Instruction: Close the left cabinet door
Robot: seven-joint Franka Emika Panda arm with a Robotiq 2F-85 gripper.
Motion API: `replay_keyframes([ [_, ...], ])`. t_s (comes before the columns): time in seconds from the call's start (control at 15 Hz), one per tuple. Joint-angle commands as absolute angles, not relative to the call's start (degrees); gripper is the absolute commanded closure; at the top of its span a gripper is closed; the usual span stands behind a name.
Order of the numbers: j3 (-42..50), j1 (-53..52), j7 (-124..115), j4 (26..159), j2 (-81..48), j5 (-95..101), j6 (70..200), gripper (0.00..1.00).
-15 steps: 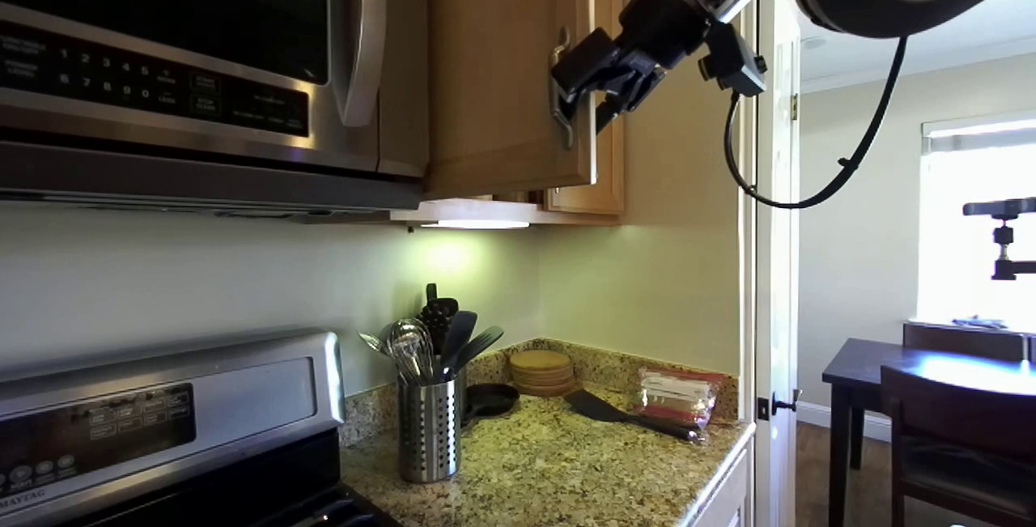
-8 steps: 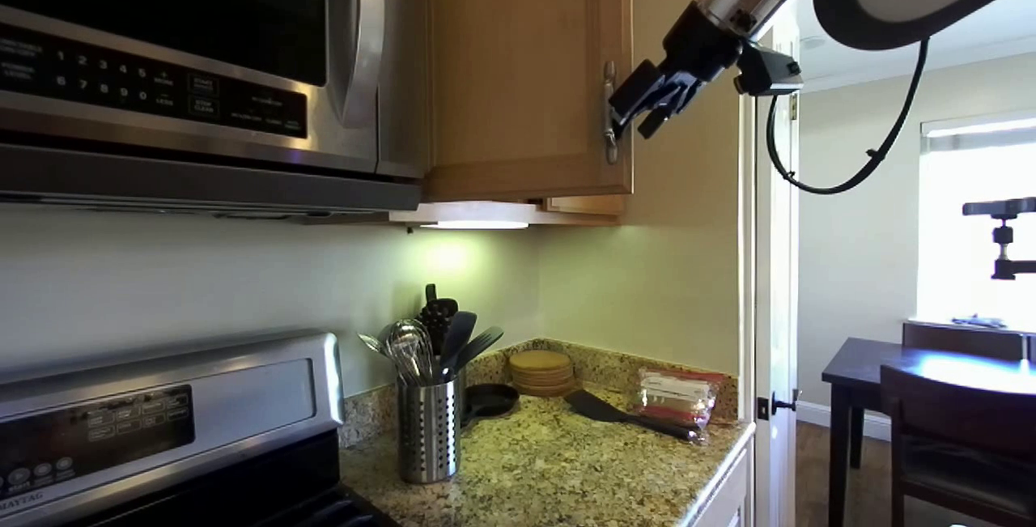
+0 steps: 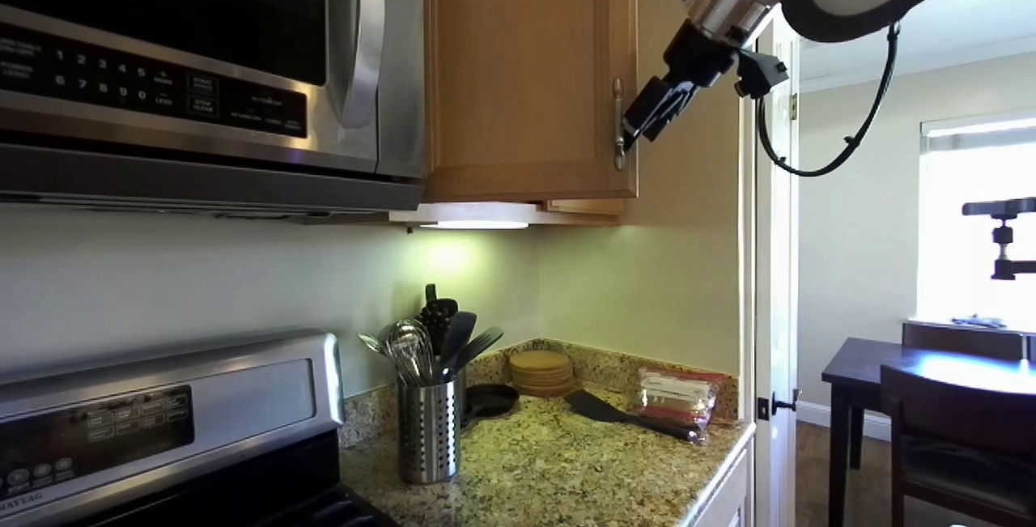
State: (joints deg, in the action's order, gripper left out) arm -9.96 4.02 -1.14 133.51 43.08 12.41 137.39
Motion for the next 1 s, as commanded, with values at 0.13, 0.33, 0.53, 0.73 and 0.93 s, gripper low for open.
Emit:
replay_keyframes([
  [0.13, 2.5, -6.3, 15.1, 131.3, 39.9, 4.8, 129.5, 0.00],
  [0.33, 6.5, -6.5, 21.7, 129.7, 40.0, 3.4, 118.9, 0.00],
  [0.53, 8.1, -5.8, 25.2, 129.0, 40.1, 3.7, 110.7, 0.00],
  [0.73, 7.6, -6.1, 26.6, 129.5, 40.3, 3.6, 105.2, 0.00],
  [0.93, 6.4, -7.8, 27.7, 131.2, 41.4, 1.3, 101.4, 0.25],
])
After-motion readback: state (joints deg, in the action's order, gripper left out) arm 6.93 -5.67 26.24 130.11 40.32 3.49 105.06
